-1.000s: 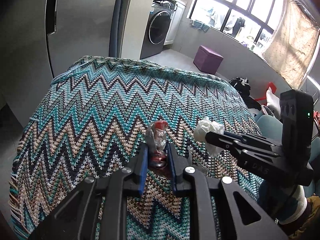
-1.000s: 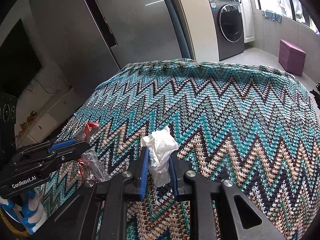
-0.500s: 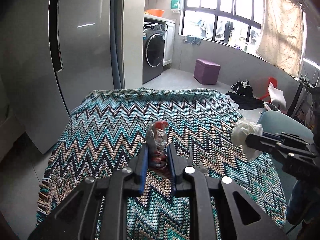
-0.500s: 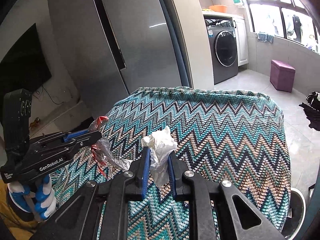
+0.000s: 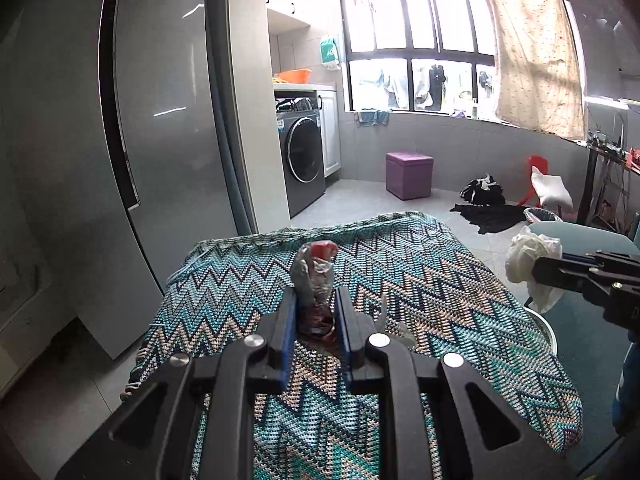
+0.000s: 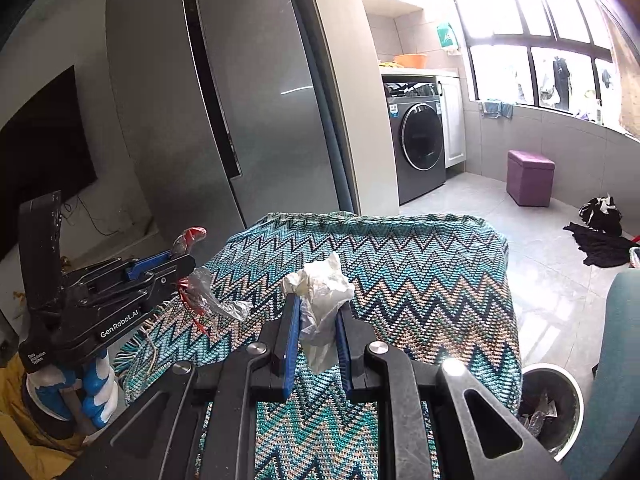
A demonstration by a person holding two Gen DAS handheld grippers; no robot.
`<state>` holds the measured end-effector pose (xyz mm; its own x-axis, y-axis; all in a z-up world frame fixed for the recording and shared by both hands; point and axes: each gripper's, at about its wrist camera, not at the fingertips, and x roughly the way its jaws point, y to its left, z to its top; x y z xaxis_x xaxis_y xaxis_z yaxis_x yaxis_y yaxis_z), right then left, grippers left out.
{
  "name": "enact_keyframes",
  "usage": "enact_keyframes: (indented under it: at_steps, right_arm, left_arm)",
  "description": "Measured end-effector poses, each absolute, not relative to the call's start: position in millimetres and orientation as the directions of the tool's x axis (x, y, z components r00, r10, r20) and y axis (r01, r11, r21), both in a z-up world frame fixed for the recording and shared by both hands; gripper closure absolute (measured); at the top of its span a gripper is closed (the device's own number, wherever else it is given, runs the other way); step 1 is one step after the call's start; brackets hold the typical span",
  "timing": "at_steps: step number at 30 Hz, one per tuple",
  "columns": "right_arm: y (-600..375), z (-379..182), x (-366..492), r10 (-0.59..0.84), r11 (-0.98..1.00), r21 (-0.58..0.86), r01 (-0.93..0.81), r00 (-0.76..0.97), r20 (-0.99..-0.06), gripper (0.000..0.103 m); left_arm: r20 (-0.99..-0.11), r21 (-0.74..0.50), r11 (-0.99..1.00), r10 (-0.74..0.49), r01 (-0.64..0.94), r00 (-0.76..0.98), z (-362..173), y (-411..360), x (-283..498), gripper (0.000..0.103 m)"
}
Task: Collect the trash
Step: 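Lift the red wrapper and white tissue and carry them toward the bin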
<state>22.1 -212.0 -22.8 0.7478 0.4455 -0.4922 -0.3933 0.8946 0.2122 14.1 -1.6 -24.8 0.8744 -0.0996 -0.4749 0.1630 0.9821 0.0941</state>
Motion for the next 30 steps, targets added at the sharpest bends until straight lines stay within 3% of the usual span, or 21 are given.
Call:
enact_keyframes:
  at_steps: [9,30]
  right_arm:
    - [-232.8,-15.7,6.1,0.384,0.923,0.197,-0.330,0.787,-0.482,0.087]
    - [-254.8,-54.0,32.2,0.366,0.929,0.258,-0.264,0.761,-0.536,0.087]
  left_arm:
    - [-0.441,0.124,0.982,-0.076,0.144,0.895,-21.5,-0.8,8.1,0.086]
    - [-0.520,0.166,0.980,-0.004,0.105,0.854,-51.0,-5.0,41.2,0.086]
